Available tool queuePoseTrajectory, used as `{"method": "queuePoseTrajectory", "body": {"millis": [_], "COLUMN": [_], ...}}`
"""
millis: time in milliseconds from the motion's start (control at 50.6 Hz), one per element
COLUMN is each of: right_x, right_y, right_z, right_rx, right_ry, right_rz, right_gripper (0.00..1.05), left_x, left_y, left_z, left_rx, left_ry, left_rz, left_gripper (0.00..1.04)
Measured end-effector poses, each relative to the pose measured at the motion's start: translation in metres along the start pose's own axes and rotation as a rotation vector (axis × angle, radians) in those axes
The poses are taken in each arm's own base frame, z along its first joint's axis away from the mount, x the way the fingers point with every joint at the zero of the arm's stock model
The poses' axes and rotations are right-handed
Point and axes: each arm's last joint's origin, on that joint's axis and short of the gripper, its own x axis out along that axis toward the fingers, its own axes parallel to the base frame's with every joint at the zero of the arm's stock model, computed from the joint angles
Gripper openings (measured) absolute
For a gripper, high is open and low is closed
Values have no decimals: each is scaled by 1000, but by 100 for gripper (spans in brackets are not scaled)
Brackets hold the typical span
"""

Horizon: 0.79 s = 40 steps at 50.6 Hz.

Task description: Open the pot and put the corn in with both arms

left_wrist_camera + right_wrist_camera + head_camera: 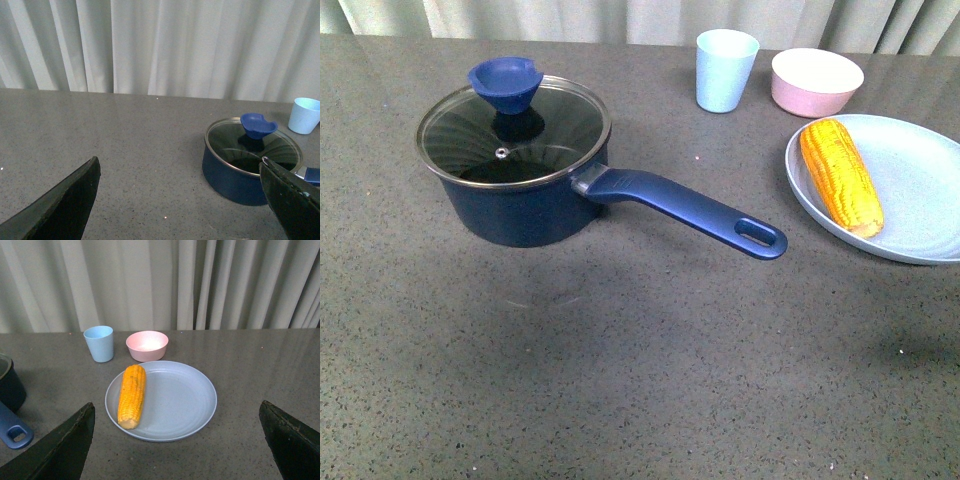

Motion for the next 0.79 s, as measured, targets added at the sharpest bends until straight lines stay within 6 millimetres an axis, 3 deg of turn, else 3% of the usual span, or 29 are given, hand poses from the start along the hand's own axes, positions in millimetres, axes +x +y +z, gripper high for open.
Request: {"method": "queuePoseTrajectory", "body": {"millis": [633,712,791], "right_x": [0,0,0], "right_y": [0,0,0], "right_z": [0,0,0], "right_rx": [0,0,0], "right_ry": [0,0,0], "right_rz": [0,0,0], "right_gripper": [96,96,96], "left_x": [0,7,30], "left_y": [0,-2,-5], "left_z": [0,1,10], "left_rx": [0,-98,-150], "left_ry": [0,230,284], "left_rz": [-1,-91,-120], "left_gripper": [96,96,96]}}
